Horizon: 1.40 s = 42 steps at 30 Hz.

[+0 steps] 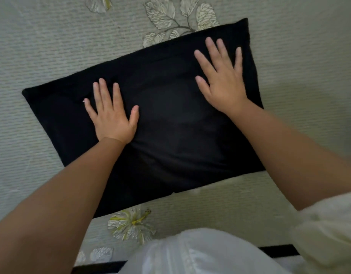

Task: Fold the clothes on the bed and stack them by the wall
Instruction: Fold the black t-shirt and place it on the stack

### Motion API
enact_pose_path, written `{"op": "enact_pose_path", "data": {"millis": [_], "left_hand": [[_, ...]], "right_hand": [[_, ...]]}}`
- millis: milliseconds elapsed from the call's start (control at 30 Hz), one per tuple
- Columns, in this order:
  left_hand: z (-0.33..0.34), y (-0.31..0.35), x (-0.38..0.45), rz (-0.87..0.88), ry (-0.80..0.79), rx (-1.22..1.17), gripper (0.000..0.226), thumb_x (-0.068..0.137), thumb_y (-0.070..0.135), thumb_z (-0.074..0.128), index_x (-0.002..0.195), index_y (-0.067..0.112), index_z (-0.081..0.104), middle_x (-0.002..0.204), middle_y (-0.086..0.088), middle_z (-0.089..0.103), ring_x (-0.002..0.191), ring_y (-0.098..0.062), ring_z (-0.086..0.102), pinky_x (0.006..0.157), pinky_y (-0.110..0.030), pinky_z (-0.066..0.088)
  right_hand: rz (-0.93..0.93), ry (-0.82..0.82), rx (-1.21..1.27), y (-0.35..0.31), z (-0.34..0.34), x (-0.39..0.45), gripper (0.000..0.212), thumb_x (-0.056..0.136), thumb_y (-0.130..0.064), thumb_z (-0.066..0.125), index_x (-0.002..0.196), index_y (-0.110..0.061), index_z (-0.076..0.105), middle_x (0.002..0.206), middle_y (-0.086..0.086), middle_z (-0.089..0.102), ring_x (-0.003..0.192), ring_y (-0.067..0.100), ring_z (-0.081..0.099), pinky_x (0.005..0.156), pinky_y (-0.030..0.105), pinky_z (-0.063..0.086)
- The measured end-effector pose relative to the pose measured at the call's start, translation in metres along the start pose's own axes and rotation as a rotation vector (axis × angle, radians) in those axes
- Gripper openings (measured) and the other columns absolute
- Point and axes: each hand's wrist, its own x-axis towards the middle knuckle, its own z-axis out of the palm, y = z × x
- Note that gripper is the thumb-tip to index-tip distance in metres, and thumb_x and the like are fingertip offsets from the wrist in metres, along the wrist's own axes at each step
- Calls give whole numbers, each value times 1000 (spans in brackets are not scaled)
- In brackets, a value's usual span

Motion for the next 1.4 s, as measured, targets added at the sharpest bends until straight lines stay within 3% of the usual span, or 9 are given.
{"op": "enact_pose_path", "data": {"millis": [133,233,433,767,867,967,1100,1267,1400], "left_hand": [[-11,1,-4,61,-34,-48,72,92,42,46,146,8,14,153,-21,-2,142,-31,-6,111,-51,-6],[-30,-4,-11,174,-100,-21,74,89,37,54,146,8,16,154,-20,1,142,-30,-4,112,-47,-5],[-60,58,-27,459,-138,125,62,88,21,57,140,0,31,150,-21,21,140,-33,16,114,-43,15],[-13,261,-47,1030,-300,600,74,90,7,47,147,20,1,156,1,-4,142,-20,-11,115,-41,2],[-4,281,-51,1088,-245,686,61,88,11,52,142,17,24,150,-5,21,140,-22,11,112,-40,14],[-10,288,-45,1124,-222,764,40,87,13,52,125,17,42,127,-4,48,120,-24,36,95,-35,30],[-22,283,-36,1148,-229,874,28,90,13,47,118,12,52,122,-8,49,117,-27,36,89,-35,34],[-70,241,-25,1176,-161,572,24,88,4,49,111,1,54,119,-17,51,119,-32,38,89,-46,41],[-124,168,-28,1420,-108,330,21,72,-11,56,92,-10,64,97,-27,62,98,-43,57,81,-51,51]], "right_hand": [[292,233,42,14,-7,-93,58,87,-32,51,137,-4,39,144,20,36,133,39,34,106,60,16],[699,118,131,18,2,-160,58,85,-39,57,131,-6,46,128,19,52,113,36,49,96,48,29],[911,76,397,39,10,-176,31,94,-29,47,111,-7,61,108,16,65,103,33,55,92,37,28],[760,-1,388,55,18,-258,25,91,-26,51,96,-3,61,99,12,62,97,30,55,82,36,35],[766,-30,433,60,23,-270,25,92,-30,47,99,-8,58,103,6,61,102,26,53,85,34,33],[793,17,486,64,25,-276,24,93,-30,45,101,-10,56,104,6,61,104,24,53,83,32,29],[772,68,450,61,12,-276,23,93,-28,45,100,-8,55,102,11,63,100,28,57,83,33,31],[667,442,454,19,-28,-271,21,84,-16,59,79,5,60,75,21,63,71,37,60,68,39,42],[549,579,485,-71,-57,-263,17,69,-9,64,62,3,56,57,18,57,52,32,56,51,36,45]]}}
